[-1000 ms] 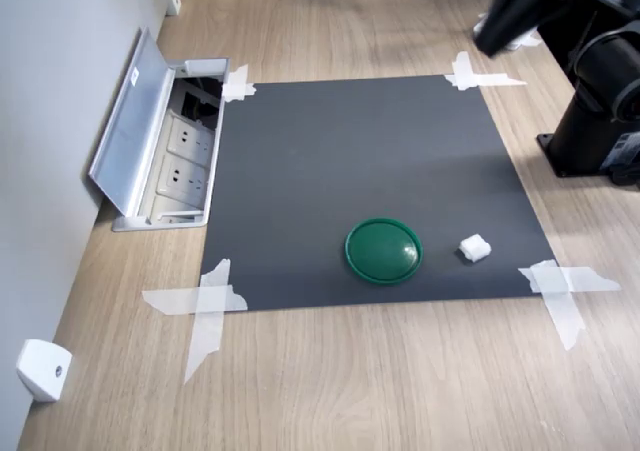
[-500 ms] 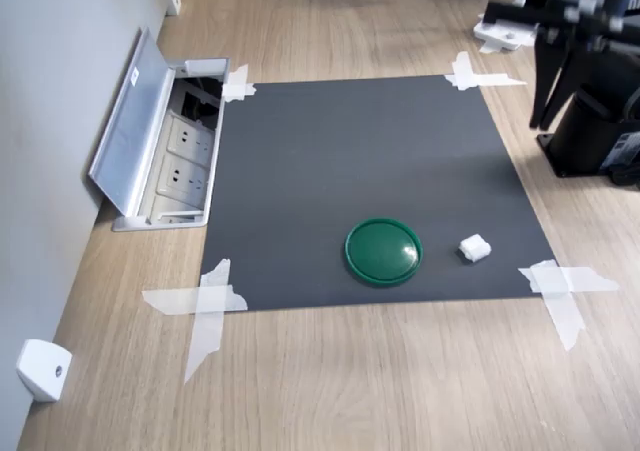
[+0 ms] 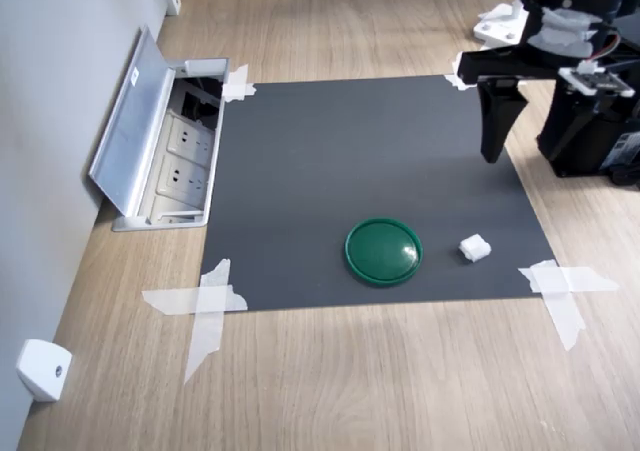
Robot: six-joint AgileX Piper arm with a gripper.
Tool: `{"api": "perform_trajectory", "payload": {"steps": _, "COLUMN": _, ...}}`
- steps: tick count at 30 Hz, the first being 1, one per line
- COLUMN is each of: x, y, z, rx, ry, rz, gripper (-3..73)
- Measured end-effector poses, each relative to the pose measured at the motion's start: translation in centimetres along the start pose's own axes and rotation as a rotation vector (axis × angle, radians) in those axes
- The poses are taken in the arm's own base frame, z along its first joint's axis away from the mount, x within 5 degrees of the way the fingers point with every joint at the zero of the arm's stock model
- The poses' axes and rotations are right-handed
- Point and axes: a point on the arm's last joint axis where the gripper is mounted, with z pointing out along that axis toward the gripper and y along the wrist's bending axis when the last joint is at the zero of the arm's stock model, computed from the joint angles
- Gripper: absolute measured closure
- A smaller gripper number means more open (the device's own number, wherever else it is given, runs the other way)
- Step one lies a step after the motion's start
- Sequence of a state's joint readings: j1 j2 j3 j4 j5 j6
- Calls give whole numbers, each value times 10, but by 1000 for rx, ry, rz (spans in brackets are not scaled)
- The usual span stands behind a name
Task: Grasp a white terminal and put it on the green lid.
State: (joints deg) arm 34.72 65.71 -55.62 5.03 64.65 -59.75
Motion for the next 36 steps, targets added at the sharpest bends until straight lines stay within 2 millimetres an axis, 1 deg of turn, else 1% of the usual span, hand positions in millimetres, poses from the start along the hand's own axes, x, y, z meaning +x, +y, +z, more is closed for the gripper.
{"api": "perform_trajectory", "payload": {"steps": 3, "x": -5, "y": 3, "z": 1, "rx": -18, "ry": 0, "rz": -31, "gripper": 30}}
{"api": "perform_trajectory", "payload": {"steps": 11, "x": -11, "y": 5, "z": 10, "rx": -55, "ry": 13, "rz": -55, "gripper": 56}}
{"api": "perform_trajectory", "payload": {"steps": 14, "x": -9, "y": 5, "z": 21, "rx": -49, "ry": 21, "rz": -89, "gripper": 56}}
{"api": "perform_trajectory", "payload": {"steps": 18, "x": -1, "y": 9, "z": 39, "rx": -19, "ry": 36, "rz": -180, "gripper": 56}}
{"api": "perform_trajectory", "payload": {"steps": 22, "x": 7, "y": 17, "z": 58, "rx": -10, "ry": 46, "rz": -273, "gripper": 58}}
{"api": "perform_trajectory", "payload": {"steps": 27, "x": 14, "y": 23, "z": 74, "rx": -2, "ry": 47, "rz": -374, "gripper": 59}}
{"api": "perform_trajectory", "payload": {"steps": 36, "x": 11, "y": 15, "z": 104, "rx": -36, "ry": 68, "rz": -383, "gripper": 59}}
